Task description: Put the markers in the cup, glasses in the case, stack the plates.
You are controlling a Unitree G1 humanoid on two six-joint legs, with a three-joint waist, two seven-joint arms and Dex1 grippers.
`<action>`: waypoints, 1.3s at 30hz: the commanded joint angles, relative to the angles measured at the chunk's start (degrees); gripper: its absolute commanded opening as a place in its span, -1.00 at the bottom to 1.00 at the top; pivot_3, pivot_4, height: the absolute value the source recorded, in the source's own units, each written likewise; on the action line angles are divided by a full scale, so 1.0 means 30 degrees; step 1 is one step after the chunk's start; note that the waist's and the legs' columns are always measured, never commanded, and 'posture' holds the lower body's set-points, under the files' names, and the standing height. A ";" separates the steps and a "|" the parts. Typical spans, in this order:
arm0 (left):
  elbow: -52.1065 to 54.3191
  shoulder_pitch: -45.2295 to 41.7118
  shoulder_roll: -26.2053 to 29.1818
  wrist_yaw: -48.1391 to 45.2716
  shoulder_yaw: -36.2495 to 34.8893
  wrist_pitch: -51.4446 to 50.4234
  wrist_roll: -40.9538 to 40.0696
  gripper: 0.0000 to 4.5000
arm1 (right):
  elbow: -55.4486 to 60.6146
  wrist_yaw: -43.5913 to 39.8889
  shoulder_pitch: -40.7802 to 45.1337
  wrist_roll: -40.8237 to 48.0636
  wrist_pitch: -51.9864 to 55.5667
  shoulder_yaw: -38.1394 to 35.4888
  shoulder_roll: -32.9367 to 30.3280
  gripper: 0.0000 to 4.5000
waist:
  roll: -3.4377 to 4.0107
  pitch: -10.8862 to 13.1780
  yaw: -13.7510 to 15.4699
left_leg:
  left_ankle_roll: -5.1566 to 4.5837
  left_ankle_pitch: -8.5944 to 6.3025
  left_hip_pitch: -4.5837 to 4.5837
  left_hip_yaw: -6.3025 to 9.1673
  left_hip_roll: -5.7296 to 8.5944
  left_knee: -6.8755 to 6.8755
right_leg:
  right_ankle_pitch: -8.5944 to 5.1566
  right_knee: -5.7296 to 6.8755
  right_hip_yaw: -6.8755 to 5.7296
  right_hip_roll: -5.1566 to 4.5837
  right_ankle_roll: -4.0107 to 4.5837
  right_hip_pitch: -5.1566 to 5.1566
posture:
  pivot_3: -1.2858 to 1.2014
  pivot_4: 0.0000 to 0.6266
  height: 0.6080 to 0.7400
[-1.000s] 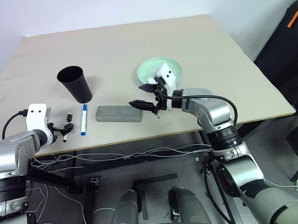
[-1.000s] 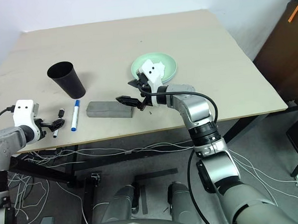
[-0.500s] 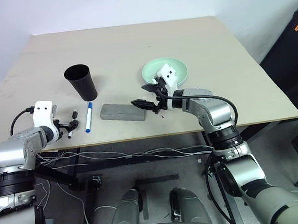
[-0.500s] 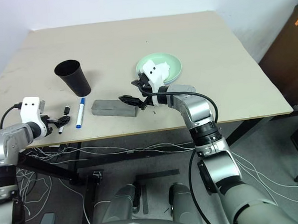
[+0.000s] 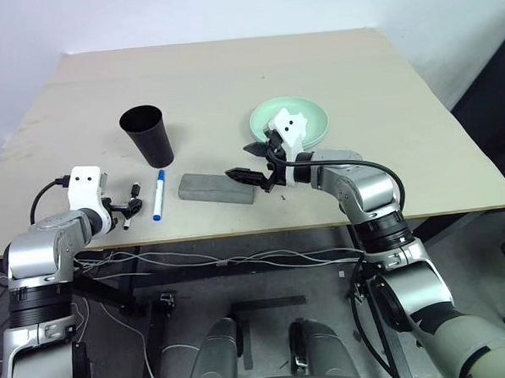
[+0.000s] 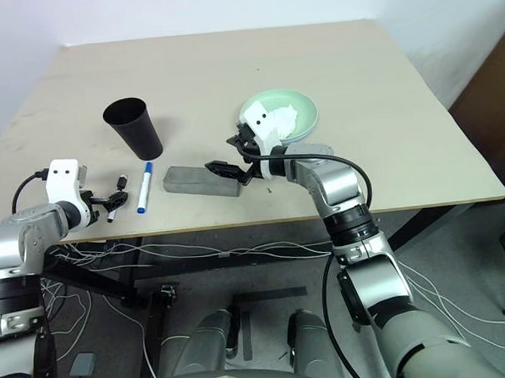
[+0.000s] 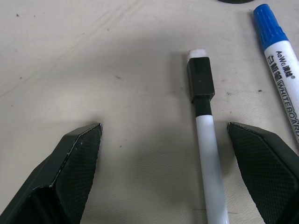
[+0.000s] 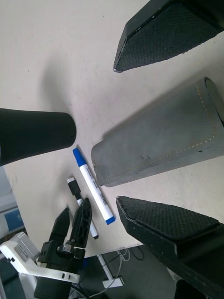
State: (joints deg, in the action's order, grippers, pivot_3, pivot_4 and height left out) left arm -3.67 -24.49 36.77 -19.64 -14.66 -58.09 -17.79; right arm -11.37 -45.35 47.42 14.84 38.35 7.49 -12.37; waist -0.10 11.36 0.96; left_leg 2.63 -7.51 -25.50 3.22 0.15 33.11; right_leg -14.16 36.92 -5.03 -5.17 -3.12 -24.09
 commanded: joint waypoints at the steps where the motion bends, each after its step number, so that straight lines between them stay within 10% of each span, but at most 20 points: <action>1: 0.0785 -0.0099 -0.0575 -0.0476 0.1022 -0.0457 -0.0274 1.00 | 0.0819 0.0103 0.0094 0.0342 -0.0175 -0.0121 0.0054 0.99 | 0.0000 0.0000 -0.0004 | 0.0001 0.0000 -0.0003 -0.0005 0.0002 0.0000 | 0.0003 -0.0014 0.0000 -0.0006 -0.0006 -0.0001 | 0.03 -0.52 1.00; 29: 0.0981 -0.0680 -0.0097 0.0925 0.1165 -0.3210 0.0975 1.00 | 0.0510 0.0478 0.0041 0.0038 0.0213 0.0119 -0.0302 0.99 | -0.0005 0.0002 -0.0662 | -0.0061 0.0040 -0.0089 -0.0048 0.0004 0.0038 | 0.0084 0.0042 0.0061 0.0111 -0.0149 -0.0075 | 0.03 -0.52 1.00; 39: -0.0403 -0.1219 0.0228 0.1684 0.0700 -0.2840 0.1455 -0.41 | 0.0531 0.0645 -0.0028 -0.0003 0.0199 0.0257 -0.0396 1.00 | -0.0005 0.0002 -0.0732 | -0.0051 0.0033 0.0014 -0.0049 -0.0094 0.0025 | 0.0091 0.0046 0.0101 0.0209 0.0008 -0.0051 | 0.03 -0.52 1.00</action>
State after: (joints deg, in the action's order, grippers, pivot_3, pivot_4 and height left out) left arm -2.20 -29.06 35.86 -17.01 -11.61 -66.15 -16.52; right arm -11.35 -43.58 47.19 14.67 39.22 8.57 -13.05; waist -0.11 11.36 -1.24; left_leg 2.47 -7.41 -25.46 3.06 -0.14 33.18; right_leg -13.88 37.06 -4.72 -4.54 -3.10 -24.25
